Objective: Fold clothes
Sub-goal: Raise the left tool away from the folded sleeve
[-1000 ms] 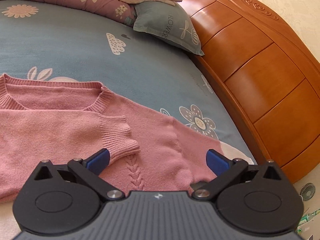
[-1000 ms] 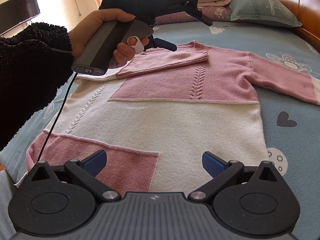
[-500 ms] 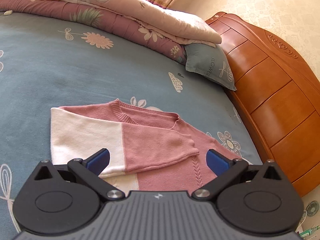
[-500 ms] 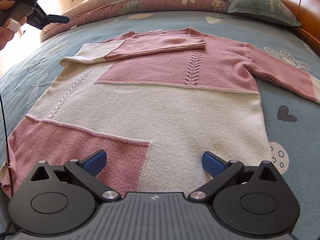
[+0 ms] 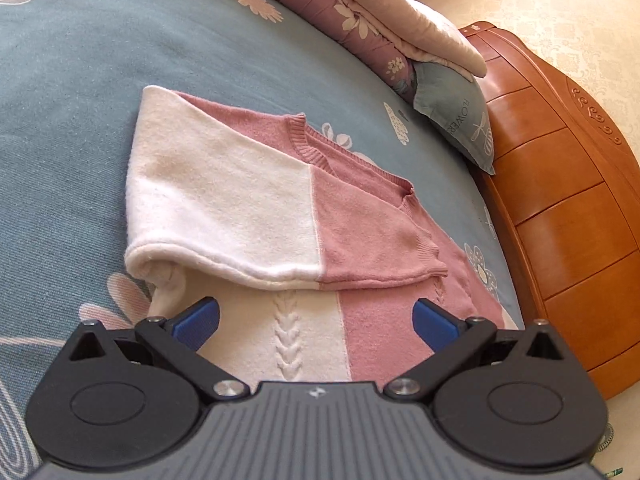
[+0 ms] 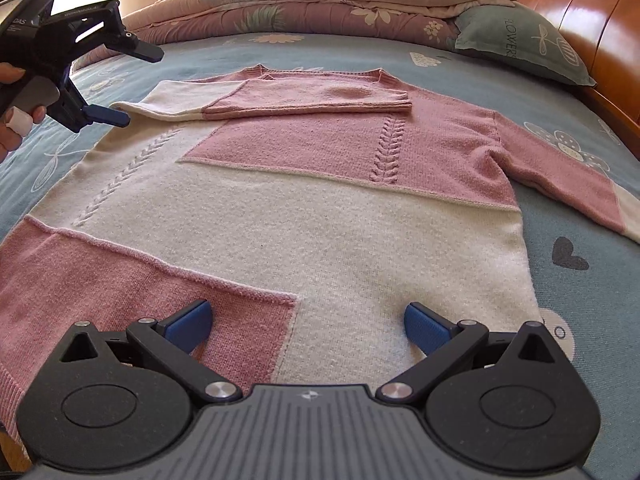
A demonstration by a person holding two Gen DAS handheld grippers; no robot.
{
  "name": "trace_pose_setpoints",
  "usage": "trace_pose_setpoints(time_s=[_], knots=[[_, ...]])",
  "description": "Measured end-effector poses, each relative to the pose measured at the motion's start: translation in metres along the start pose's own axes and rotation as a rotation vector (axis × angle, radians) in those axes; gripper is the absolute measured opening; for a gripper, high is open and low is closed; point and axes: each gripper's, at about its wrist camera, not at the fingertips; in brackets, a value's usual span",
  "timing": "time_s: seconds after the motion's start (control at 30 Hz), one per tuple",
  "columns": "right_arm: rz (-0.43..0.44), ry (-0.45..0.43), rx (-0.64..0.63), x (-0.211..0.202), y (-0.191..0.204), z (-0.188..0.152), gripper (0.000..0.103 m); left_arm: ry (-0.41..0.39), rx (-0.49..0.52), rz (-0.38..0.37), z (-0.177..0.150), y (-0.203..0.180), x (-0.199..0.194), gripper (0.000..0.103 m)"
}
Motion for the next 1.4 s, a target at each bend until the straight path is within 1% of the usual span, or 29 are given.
trace_pose_setpoints(time_s=[0.03,0.07,0.13,0.17,0.2,0.3,0.33,0.37,0.4,0.5,0.6,0.67,0.77,0.8,0.87,0.97,1.03,1.07,1.1,1.2,1.3,1.37,1.4], knots=[[0.0,-0.003,0.0,0.0,0.0,0.0,0.103,-0.038,-0.02,0.019,0.001,0.008,0.0,0.102],[-0.001,-0.007,0.0,0.001,0.0,0.0,0.103,-0.074,-0.05,0.012,0.001,0.017,-0.002,0.101],[0.0,-0.012,-0.002,0.002,0.0,0.0,0.103,-0.116,-0.145,-0.068,-0.003,0.039,-0.008,0.101],[0.0,-0.014,-0.003,0.002,-0.001,0.0,0.103,-0.126,-0.164,-0.081,-0.006,0.046,-0.011,0.101],[0.0,-0.014,-0.004,0.002,-0.001,0.0,0.103,-0.132,-0.15,-0.081,-0.01,0.048,-0.014,0.097],[0.005,-0.019,-0.008,0.003,-0.001,0.0,0.103,-0.117,-0.085,-0.023,-0.019,0.038,-0.028,0.097],[0.006,-0.02,-0.009,0.003,-0.002,0.0,0.103,-0.105,-0.075,0.018,-0.021,0.032,-0.034,0.097],[0.007,-0.021,-0.009,0.003,-0.002,0.0,0.103,-0.092,-0.07,0.043,-0.023,0.026,-0.039,0.098],[0.007,-0.021,-0.009,0.003,-0.002,-0.001,0.103,-0.074,-0.068,0.041,-0.026,0.02,-0.047,0.098],[0.006,-0.02,-0.012,0.003,-0.001,-0.001,0.103,-0.029,-0.044,-0.03,-0.043,-0.002,-0.069,0.098],[0.005,-0.018,-0.013,0.002,-0.001,0.0,0.103,0.026,0.006,-0.048,-0.066,-0.027,-0.082,0.1],[0.004,-0.016,-0.012,0.002,-0.001,0.0,0.103,0.102,0.027,-0.062,-0.087,-0.041,-0.084,0.1],[0.003,-0.01,-0.013,0.0,0.0,0.0,0.103,0.221,0.04,-0.042,-0.125,-0.049,-0.082,0.1],[0.002,-0.007,-0.012,0.0,0.0,0.0,0.103,0.257,0.036,-0.028,-0.138,-0.049,-0.082,0.1],[0.002,-0.002,-0.012,-0.001,-0.001,0.0,0.103,0.321,0.011,0.028,-0.16,-0.045,-0.083,0.1],[0.003,0.002,-0.012,-0.002,-0.001,0.0,0.103,0.358,-0.007,0.157,-0.176,-0.032,-0.092,0.099],[0.004,0.005,-0.014,-0.002,-0.001,-0.001,0.103,0.336,-0.034,0.167,-0.178,-0.024,-0.105,0.1],[0.004,0.006,-0.014,-0.002,-0.001,-0.001,0.103,0.321,-0.045,0.185,-0.176,-0.022,-0.111,0.1],[0.004,0.007,-0.015,-0.002,-0.001,-0.001,0.103,0.295,-0.035,0.197,-0.172,-0.024,-0.116,0.1],[0.005,0.007,-0.014,-0.002,-0.001,-0.001,0.103,0.205,0.052,0.191,-0.154,-0.042,-0.122,0.1],[0.007,-0.001,-0.011,-0.002,-0.002,-0.003,0.103,0.127,0.153,0.182,-0.136,-0.063,-0.115,0.1],[0.005,-0.013,-0.012,-0.002,-0.001,-0.005,0.103,0.096,0.22,0.179,-0.12,-0.079,-0.104,0.1],[0.004,-0.017,-0.012,-0.002,-0.001,-0.006,0.103,0.079,0.238,0.171,-0.112,-0.084,-0.102,0.1]])
Point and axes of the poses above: each gripper's, at about its wrist camera, not at the fingertips, and x roughly the way its jaws point, y to its left, z to its top, and after that the axes turned 4 degrees about y, right-handed
